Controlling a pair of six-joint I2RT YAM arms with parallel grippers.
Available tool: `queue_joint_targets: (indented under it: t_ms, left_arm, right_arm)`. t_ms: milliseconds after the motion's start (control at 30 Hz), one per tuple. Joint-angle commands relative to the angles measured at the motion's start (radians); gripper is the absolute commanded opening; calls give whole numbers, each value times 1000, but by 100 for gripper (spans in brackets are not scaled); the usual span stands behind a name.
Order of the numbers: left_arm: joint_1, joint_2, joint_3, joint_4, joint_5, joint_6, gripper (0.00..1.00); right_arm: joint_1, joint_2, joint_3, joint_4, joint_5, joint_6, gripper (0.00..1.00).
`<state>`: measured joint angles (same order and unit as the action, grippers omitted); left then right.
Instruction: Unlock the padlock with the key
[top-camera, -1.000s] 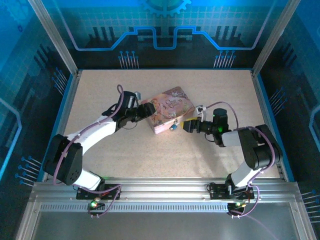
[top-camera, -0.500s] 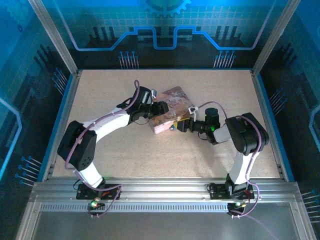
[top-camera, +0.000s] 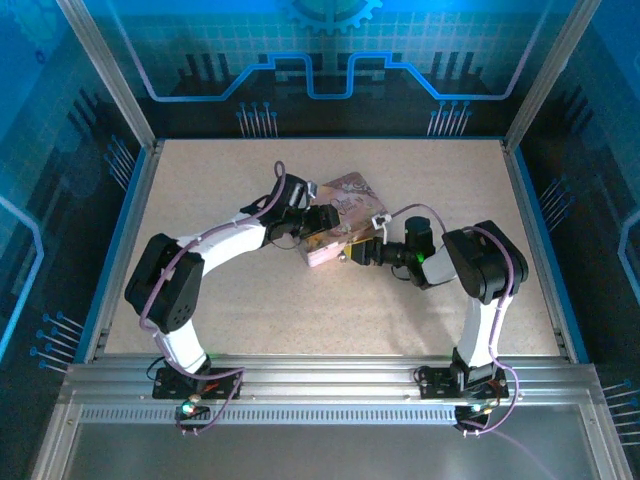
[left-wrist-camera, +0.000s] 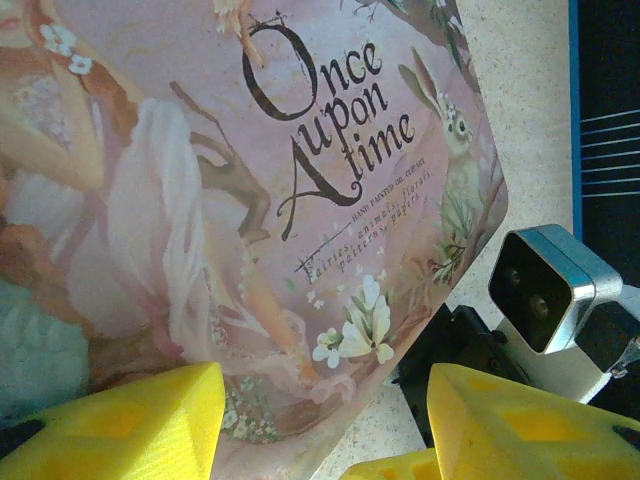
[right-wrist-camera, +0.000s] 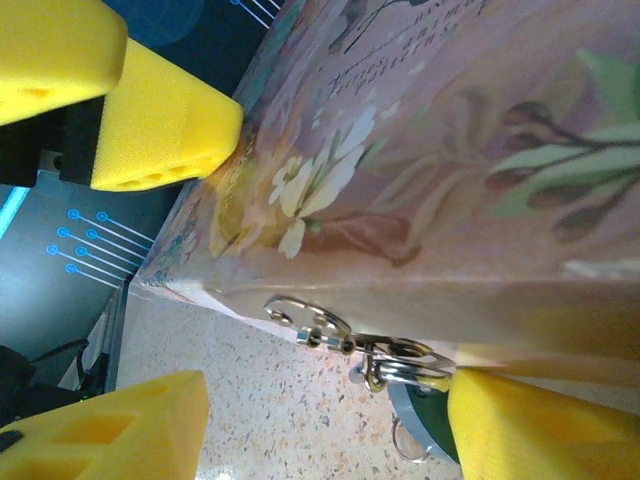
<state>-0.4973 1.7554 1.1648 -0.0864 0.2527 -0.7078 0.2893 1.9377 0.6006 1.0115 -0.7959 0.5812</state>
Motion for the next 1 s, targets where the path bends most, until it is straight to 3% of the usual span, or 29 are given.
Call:
queue_joint_targets:
  t_ms: [0,967]
  left_arm:
    - [-7,26,18,8,22,-13,57]
    - [-6,28,6,15,15,-20,56]
  right_arm:
    - [19,16,22,40,-33,1,63]
    - [17,-7,10,-58,-36,-65,22]
